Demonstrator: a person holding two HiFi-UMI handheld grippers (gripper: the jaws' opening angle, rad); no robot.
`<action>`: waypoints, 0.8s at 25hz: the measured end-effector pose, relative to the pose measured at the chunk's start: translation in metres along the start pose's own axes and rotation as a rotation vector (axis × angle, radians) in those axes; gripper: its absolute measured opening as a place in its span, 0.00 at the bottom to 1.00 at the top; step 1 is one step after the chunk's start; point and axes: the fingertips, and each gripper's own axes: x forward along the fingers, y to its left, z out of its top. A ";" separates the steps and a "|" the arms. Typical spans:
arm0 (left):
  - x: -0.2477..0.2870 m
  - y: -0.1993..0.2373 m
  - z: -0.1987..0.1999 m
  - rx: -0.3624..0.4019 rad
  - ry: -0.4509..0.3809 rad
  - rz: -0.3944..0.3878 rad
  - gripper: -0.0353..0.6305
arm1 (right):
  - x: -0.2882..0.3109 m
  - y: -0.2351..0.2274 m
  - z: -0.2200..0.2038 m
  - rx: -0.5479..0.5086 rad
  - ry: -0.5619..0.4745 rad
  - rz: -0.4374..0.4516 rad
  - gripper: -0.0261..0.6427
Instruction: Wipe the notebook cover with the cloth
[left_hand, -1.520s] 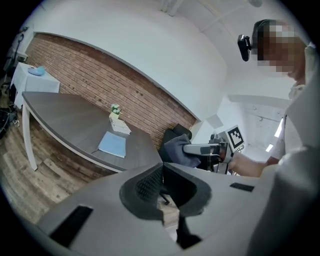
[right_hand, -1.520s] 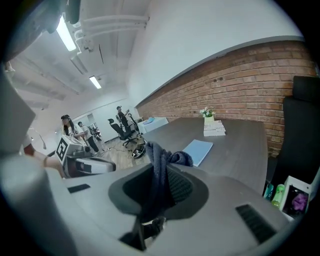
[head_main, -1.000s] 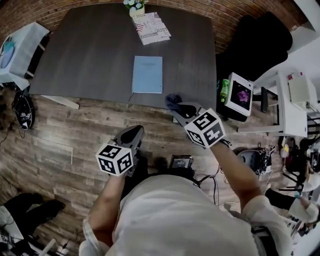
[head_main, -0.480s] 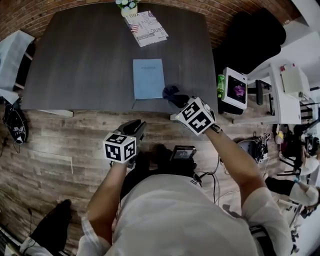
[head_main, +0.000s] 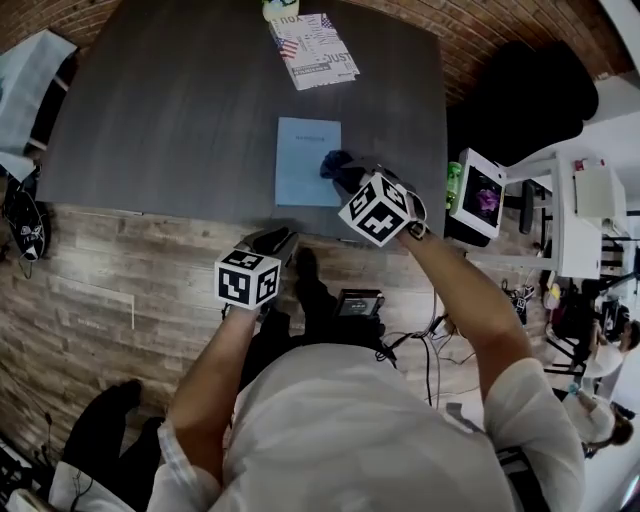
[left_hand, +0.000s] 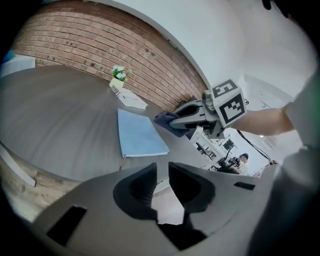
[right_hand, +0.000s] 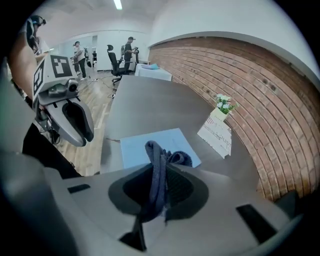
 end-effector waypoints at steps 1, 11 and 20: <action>0.005 0.002 0.002 -0.003 0.004 0.006 0.17 | 0.007 -0.006 0.002 -0.017 0.004 0.004 0.14; 0.047 0.026 0.012 -0.045 0.061 0.039 0.15 | 0.065 -0.074 0.028 -0.156 0.027 -0.017 0.14; 0.065 0.035 0.005 -0.078 0.132 0.052 0.15 | 0.104 -0.102 0.037 -0.227 0.056 -0.004 0.14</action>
